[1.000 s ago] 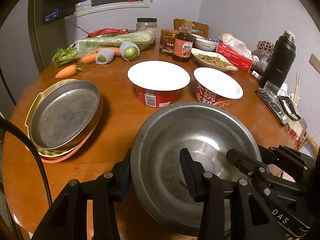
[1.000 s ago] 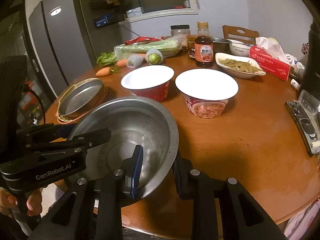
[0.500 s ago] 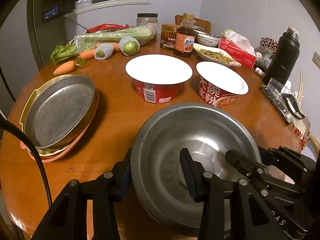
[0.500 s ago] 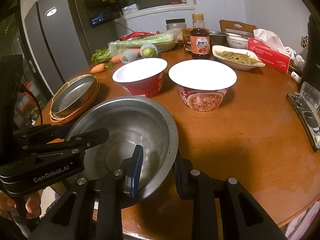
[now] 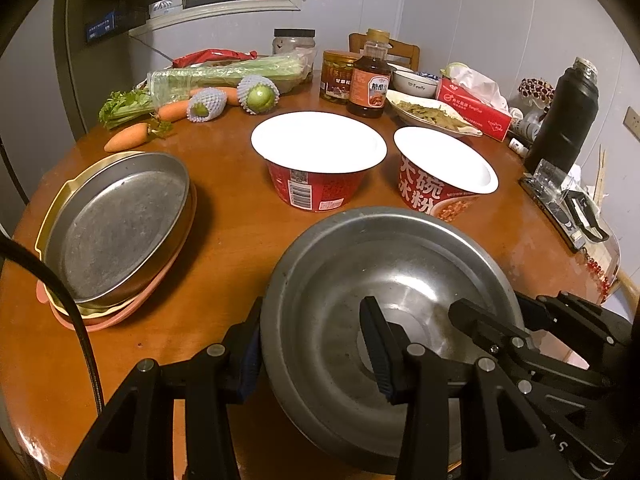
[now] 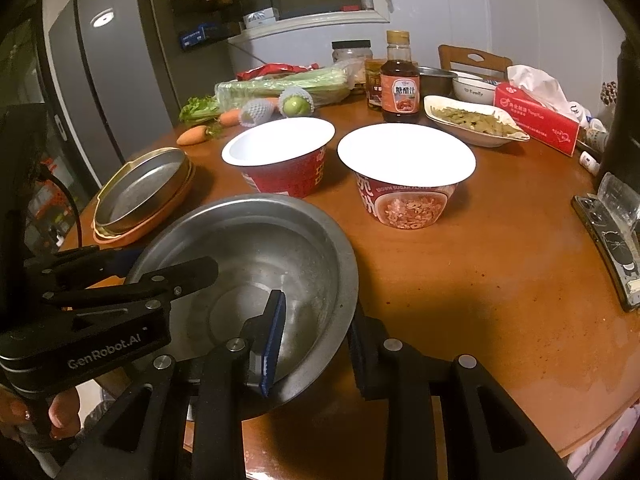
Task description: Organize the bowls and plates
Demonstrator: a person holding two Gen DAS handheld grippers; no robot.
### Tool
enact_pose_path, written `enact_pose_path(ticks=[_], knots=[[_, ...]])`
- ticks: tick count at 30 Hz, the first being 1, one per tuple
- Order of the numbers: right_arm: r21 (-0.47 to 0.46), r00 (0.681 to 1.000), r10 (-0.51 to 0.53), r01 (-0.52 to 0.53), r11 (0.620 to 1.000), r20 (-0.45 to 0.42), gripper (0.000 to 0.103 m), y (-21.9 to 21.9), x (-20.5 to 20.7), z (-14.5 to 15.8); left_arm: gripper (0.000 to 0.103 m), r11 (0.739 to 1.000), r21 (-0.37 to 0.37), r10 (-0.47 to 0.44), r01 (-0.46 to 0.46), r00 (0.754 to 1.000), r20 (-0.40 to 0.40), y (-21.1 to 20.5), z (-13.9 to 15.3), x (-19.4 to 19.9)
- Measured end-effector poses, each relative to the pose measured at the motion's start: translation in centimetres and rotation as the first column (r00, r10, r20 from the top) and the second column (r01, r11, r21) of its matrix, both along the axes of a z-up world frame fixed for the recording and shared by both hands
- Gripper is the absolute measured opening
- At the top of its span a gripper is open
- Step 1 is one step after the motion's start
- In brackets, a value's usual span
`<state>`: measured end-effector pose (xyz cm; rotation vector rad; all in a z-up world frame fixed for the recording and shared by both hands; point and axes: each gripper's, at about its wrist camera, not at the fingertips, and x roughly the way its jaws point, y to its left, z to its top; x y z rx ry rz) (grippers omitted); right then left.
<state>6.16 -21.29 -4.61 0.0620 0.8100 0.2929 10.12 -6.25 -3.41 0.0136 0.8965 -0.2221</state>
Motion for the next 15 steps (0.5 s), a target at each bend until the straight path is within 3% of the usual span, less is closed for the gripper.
enact_pose_path(ticks=[5,15], knots=[[0.016,1.000,-0.004,0.004,1.000,-0.012,0.037,-0.3,0.1,0.2,0.046,1.000,0.005,-0.001,0.001,1.000,0.006,0.2,0.4,-0.1],[0.027,1.000,-0.021,0.021,0.999,0.007,0.037,-0.7,-0.2,1.2,0.047,1.000,-0.012,0.016,-0.015,0.999,0.029,1.4,1.4,-0.4]])
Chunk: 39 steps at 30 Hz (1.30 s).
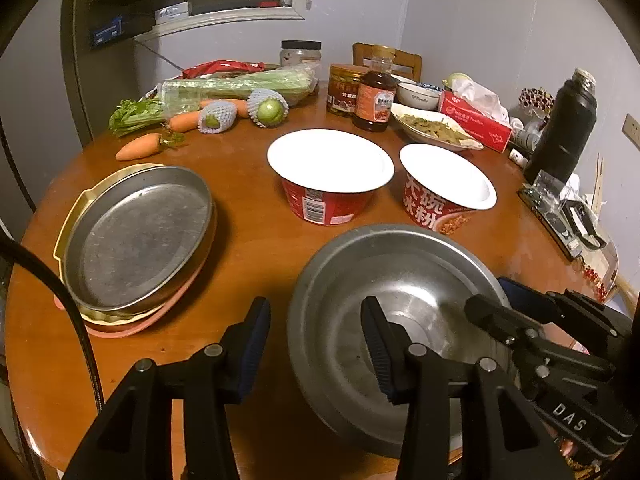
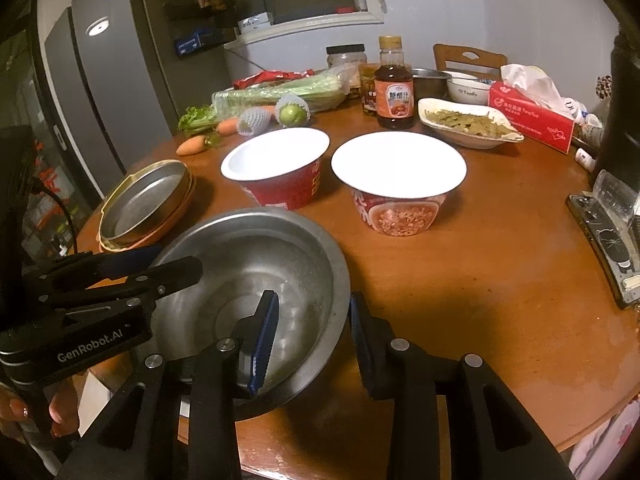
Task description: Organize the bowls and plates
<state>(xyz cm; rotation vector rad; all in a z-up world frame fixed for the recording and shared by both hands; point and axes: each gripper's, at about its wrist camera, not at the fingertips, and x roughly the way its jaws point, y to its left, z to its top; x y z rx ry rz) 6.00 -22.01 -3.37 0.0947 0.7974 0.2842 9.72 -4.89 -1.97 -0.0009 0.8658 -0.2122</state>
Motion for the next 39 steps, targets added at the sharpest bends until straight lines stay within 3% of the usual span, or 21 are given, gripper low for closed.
enact_pose_path(ticks=[8,16,27,34,39], knots=[[0.024,1.000,-0.004,0.003,1.000,0.018,0.037,-0.1,0.1,0.9,0.048,1.000,-0.019,0.022,-0.022,1.000,0.019,1.5,1.0,0.4],[0.028,0.999,0.026,-0.027,0.999,0.033,0.038,1.1,2.4,2.2,0.048,0.999,-0.009,0.036,-0.036,0.998,0.046,2.5,2.7,3.2],[0.033,0.999,0.008,-0.007,0.999,-0.042,0.037,0.1,3.1,-0.1,0.049,1.000,-0.021,0.021,-0.021,0.999,0.029,2.7,2.1,5.3],[0.076,0.999,0.001,-0.005,0.997,0.041,0.038,-0.6,3.5,3.1,0.049,1.000,-0.013,0.020,-0.020,0.999,0.037,2.6,3.2,6.7],[0.053,0.998,0.024,-0.027,0.998,0.051,0.038,0.3,5.8,4.8,0.049,1.000,-0.006,0.028,-0.027,0.999,0.033,2.5,4.0,8.3]])
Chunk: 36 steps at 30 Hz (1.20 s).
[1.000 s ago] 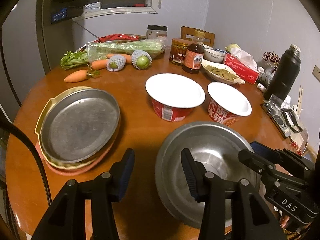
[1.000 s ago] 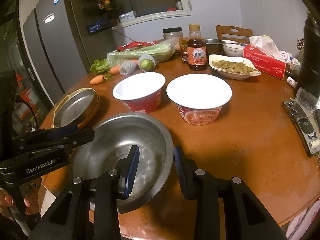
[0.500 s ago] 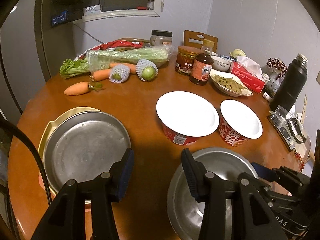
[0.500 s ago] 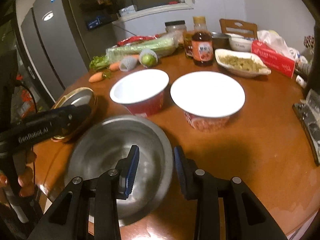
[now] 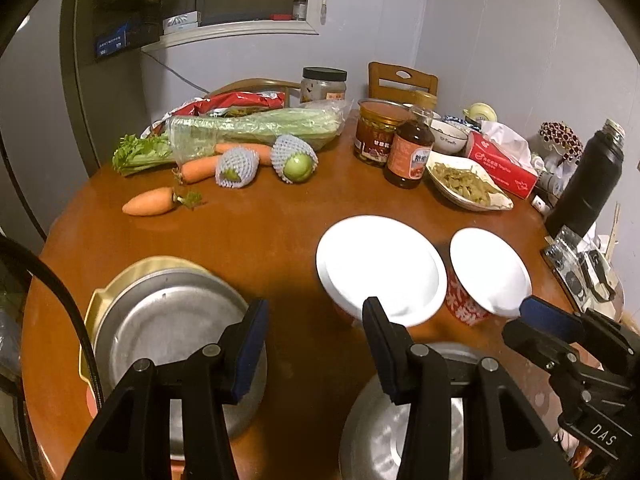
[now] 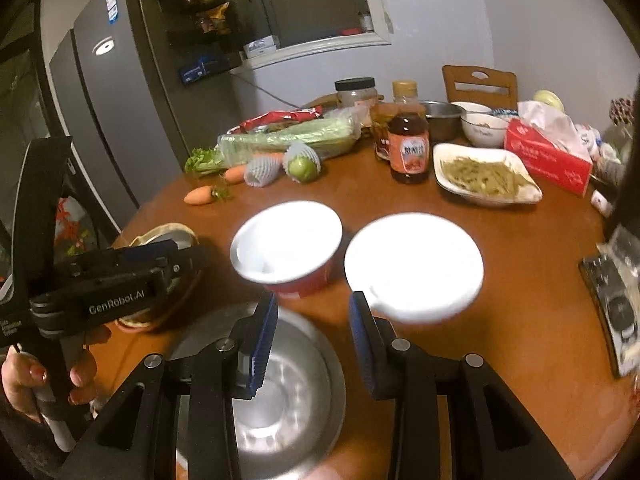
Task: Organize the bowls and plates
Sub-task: 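Move the left tool to the white-lidded red noodle bowl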
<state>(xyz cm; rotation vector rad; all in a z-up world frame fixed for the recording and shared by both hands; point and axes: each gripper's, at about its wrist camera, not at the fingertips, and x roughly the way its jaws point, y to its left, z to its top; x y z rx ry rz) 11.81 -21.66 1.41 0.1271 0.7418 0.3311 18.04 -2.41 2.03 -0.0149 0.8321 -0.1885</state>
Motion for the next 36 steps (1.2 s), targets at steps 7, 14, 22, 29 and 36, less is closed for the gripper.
enact_pose_path(ticks=[7,14,22,29,36], knots=[[0.038,0.998,0.037,-0.034,0.999,-0.056,0.038,1.0,3.0,-0.2,0.049,1.000,0.024,0.006,-0.006,1.000,-0.019,-0.3,0.3,2.3],[0.070,0.989,0.051,-0.042,0.997,-0.135,0.038,1.9,4.9,-1.8,0.049,0.999,0.040,0.002,0.000,0.999,-0.051,-0.5,-0.5,4.5],[0.046,0.985,0.024,-0.017,0.999,-0.173,0.038,2.0,7.0,-2.7,0.049,0.999,0.034,-0.014,0.018,0.995,-0.097,-0.9,-1.9,6.4],[0.000,0.987,0.022,-0.022,1.000,-0.160,0.037,2.5,8.3,-3.2,0.048,0.998,0.036,-0.044,0.050,0.989,-0.139,-1.5,-3.1,7.5],[-0.022,0.988,0.038,-0.042,0.999,-0.147,0.032,2.8,8.5,-3.3,0.039,0.995,-0.008,-0.097,0.097,0.983,-0.157,-2.4,-3.6,7.6]])
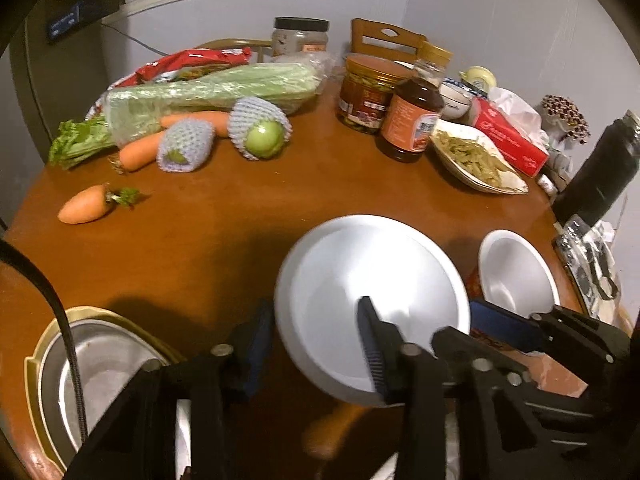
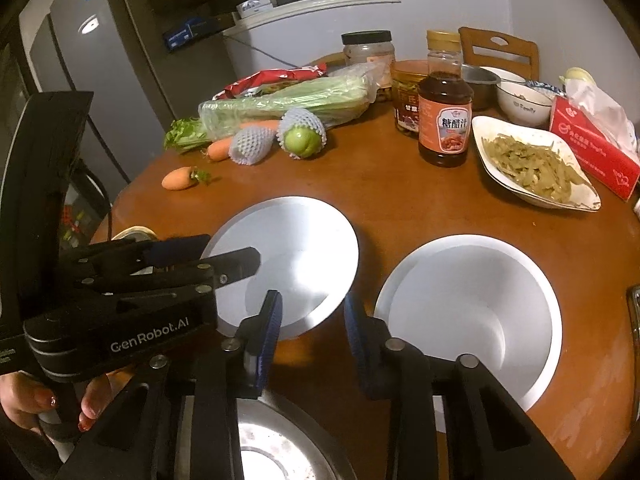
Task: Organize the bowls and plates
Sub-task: 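Move the left tool to the white-lidded red noodle bowl, then grasp the white noodle bowl rim with the left tool, then lift the noodle bowl and lower it into the steel bowl with the left tool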
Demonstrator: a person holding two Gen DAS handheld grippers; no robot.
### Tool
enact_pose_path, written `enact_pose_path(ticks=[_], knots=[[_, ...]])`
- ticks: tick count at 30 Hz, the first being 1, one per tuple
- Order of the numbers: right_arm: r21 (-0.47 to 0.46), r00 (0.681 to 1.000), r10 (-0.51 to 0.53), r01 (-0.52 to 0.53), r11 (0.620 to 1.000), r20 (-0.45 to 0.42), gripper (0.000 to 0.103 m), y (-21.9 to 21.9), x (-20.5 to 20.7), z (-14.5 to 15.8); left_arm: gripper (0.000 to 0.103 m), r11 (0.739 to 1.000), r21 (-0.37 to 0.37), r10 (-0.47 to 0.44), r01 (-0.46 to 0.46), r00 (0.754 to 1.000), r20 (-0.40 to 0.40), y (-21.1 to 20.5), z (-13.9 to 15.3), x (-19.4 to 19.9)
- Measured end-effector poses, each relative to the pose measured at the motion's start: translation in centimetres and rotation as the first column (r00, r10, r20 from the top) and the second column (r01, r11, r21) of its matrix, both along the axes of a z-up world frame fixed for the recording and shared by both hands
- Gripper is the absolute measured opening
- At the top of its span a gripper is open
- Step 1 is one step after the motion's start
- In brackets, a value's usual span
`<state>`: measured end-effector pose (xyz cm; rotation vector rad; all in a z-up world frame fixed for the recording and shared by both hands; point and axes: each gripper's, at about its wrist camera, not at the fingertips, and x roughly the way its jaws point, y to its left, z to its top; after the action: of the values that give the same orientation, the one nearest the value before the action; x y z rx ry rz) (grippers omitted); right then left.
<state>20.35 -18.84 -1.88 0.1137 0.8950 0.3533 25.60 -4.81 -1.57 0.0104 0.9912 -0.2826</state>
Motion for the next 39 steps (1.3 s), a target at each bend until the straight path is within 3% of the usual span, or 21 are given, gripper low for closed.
enact_pose_path(ticks=[19,39], knots=[[-0.018,0.995,0.014,-0.012,1.000,0.098,0.030,0.5,-2.7,3.2,0.039,0.999,0.032,0.011,-0.015,0.993,0.116,0.1,4.3,-3.8],[-0.015,0.975,0.025,-0.022,1.000,0.222,0.030,-0.1,-9.3,6.9,0.039,0.999,0.043,0.017,-0.027,0.978,0.206,-0.7,7.7,-10.4]])
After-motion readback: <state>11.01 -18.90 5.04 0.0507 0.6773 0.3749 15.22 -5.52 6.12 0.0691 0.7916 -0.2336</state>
